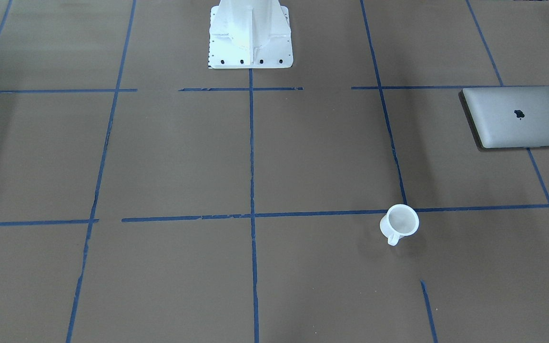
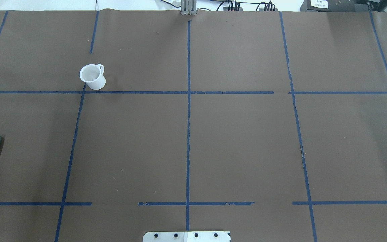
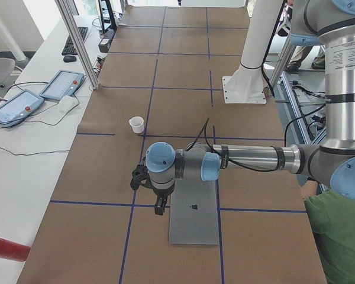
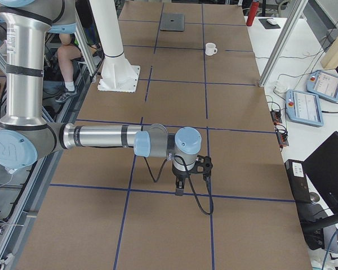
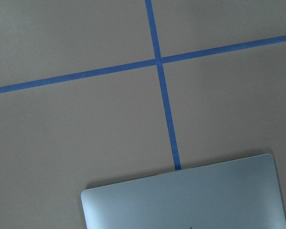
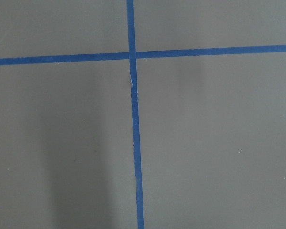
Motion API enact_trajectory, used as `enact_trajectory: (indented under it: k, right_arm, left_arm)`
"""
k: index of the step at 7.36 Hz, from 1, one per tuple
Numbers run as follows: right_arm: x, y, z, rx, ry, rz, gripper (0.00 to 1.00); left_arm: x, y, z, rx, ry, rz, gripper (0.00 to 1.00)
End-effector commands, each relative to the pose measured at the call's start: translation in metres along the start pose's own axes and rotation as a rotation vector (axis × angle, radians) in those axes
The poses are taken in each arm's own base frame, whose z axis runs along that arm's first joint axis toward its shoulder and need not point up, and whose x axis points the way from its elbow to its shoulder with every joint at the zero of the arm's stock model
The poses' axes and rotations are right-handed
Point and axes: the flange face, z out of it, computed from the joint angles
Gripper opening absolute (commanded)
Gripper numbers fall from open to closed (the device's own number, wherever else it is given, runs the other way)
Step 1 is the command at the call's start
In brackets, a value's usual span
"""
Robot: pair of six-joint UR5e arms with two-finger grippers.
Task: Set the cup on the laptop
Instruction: 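Move the left gripper toward the white cup on the table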
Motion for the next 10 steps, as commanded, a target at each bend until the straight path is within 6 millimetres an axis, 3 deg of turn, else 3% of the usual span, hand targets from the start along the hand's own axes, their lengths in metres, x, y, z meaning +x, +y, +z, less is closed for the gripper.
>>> enact_trajectory:
  k: [1,3,5,7,9,10]
  right_arm:
    - [0.000,0.000,0.000,0.000,0.000,0.000,1.00]
    - [0.000,0.000,0.000,0.001,0.000,-0.001,1.00]
    - [0.000,0.000,0.000,0.000,0.000,0.000,1.00]
    - [0.000,0.000,0.000,0.000,0.000,0.000,1.00]
    - [0.000,0.000,0.000,0.000,0.000,0.000,1.00]
    - [0.000,0.000,0.000,0.001,0.000,-0.001,1.00]
  left_arm:
    - [-0.001,-0.001,0.002,-0.002,0.001,0.001,1.00]
    - [0.014,-0.022,-0.014,0.035,0.003,0.036,1.00]
    - [0.051,-0.089,-0.052,0.086,0.001,-0.016,1.00]
    - [0.131,-0.156,-0.064,0.084,0.022,-0.025,1.00]
    - [0.242,-0.215,-0.072,0.065,0.052,-0.101,1.00]
    - [0.298,-0.230,-0.058,0.015,0.058,-0.059,1.00]
